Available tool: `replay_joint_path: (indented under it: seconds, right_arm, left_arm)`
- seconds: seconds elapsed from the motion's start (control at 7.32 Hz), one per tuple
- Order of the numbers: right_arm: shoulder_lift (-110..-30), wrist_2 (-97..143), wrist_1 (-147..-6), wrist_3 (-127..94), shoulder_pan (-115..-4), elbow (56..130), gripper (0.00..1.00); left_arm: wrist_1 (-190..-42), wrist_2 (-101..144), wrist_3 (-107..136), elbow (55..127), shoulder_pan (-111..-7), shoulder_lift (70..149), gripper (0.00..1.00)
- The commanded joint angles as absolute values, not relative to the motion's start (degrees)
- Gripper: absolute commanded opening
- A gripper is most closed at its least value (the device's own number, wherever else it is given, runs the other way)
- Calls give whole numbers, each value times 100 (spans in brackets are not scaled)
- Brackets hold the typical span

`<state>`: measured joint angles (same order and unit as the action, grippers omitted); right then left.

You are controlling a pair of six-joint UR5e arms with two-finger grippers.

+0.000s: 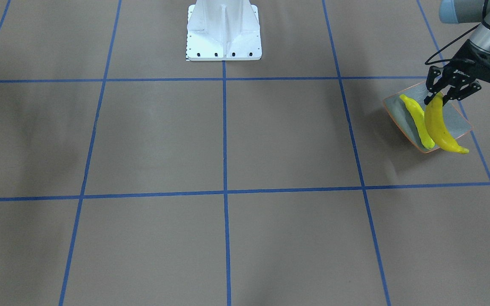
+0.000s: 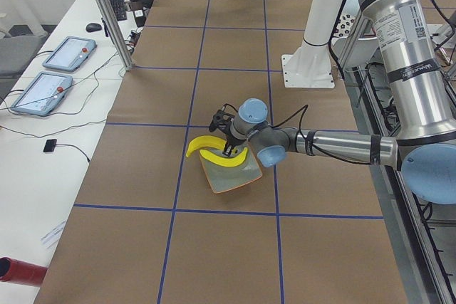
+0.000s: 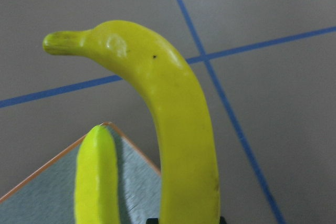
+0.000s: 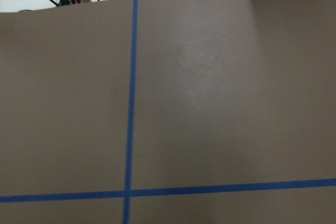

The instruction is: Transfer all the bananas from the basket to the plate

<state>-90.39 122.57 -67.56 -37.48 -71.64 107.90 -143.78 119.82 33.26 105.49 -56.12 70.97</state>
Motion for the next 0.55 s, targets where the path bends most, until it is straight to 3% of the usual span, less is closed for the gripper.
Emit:
replay_joint_path:
  seconds: [0.0,0.14,0.27,0.41]
  right_arm:
    - [-9255,12533,-6750,-2814,-7619,10530,100]
    - [-9255,12533,-6750,-2813,-7620,10529,100]
    - [-9255,12533,-6750,-2813,-7629,10529,100]
    - [-9255,12525,-6750,-2804,-7646,10529,100]
  left_arm:
    - [-14396,11874,2848,10109,-5651,7005,0]
    - [-14405,11883,2761,10081,-5651,6944,2]
    - [-14414,11883,2568,10090,-5651,6822,29]
    - [-14449,11892,2566,10125,-5651,6803,70]
